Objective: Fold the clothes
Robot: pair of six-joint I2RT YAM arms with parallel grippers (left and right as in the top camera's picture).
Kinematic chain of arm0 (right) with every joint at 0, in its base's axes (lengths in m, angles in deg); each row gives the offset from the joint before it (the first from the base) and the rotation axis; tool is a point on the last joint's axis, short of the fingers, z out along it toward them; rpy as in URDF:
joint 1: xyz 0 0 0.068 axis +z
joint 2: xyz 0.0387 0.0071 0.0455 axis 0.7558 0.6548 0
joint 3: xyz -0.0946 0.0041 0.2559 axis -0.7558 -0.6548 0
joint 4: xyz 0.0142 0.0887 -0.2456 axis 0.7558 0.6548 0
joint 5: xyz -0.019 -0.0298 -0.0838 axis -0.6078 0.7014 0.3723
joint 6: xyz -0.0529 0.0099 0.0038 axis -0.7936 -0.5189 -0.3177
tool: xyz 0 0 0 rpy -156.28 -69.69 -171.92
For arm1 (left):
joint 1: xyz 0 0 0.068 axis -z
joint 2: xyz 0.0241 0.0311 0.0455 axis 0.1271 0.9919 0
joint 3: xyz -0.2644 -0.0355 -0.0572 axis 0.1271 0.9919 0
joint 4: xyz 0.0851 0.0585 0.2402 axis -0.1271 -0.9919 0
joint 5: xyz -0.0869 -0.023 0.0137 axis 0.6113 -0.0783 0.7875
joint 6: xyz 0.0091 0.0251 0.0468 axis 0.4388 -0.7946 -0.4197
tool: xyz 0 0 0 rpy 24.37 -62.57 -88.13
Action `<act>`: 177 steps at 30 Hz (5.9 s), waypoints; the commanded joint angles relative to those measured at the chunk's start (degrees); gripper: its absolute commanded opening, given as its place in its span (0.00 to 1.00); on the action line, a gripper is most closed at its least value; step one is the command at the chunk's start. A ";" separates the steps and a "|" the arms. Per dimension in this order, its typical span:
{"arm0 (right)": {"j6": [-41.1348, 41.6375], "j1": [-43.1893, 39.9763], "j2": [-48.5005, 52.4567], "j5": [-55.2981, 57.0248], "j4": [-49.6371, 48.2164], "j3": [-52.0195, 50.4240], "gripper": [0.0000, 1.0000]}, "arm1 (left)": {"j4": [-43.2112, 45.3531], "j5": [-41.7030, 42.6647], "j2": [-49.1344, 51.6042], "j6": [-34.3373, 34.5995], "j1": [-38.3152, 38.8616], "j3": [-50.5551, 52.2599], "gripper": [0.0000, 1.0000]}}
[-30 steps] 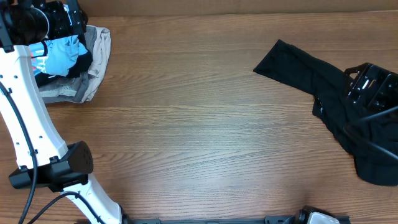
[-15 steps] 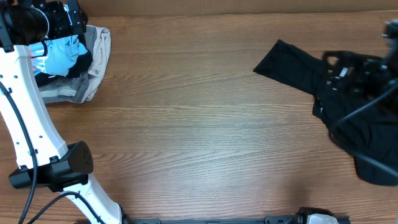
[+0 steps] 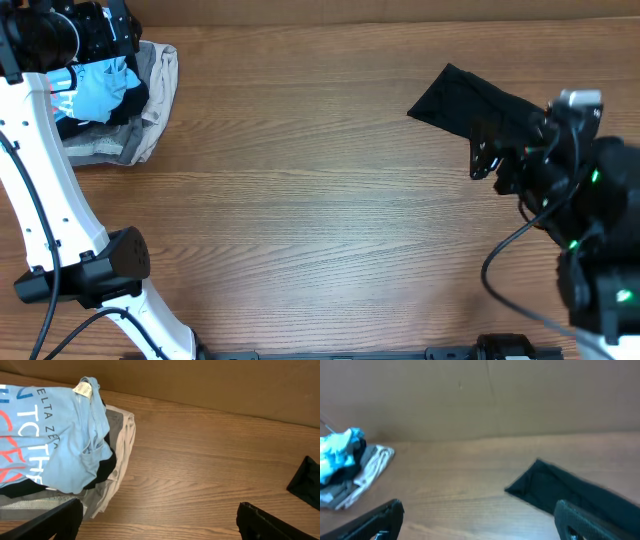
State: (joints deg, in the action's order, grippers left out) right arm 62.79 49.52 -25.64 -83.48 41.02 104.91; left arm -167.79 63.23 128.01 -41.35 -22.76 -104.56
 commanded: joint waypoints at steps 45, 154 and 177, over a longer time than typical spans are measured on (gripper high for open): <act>7.48 0.66 -49.96 6.36 -36.37 -63.21 1.00 | 0.11 0.83 -0.46 0.94 0.11 -0.50 1.00; 7.45 0.85 -49.92 6.60 -31.76 -63.21 1.00 | 92.43 -9.73 -102.77 17.44 13.62 134.00 1.00; 7.45 0.85 -49.92 6.60 -31.76 -63.21 1.00 | 81.72 -14.64 -115.34 14.80 13.14 150.24 1.00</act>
State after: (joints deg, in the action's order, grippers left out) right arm 70.23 50.00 -74.89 -77.20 9.48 42.31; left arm -82.33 47.54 13.42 -24.74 -9.21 45.27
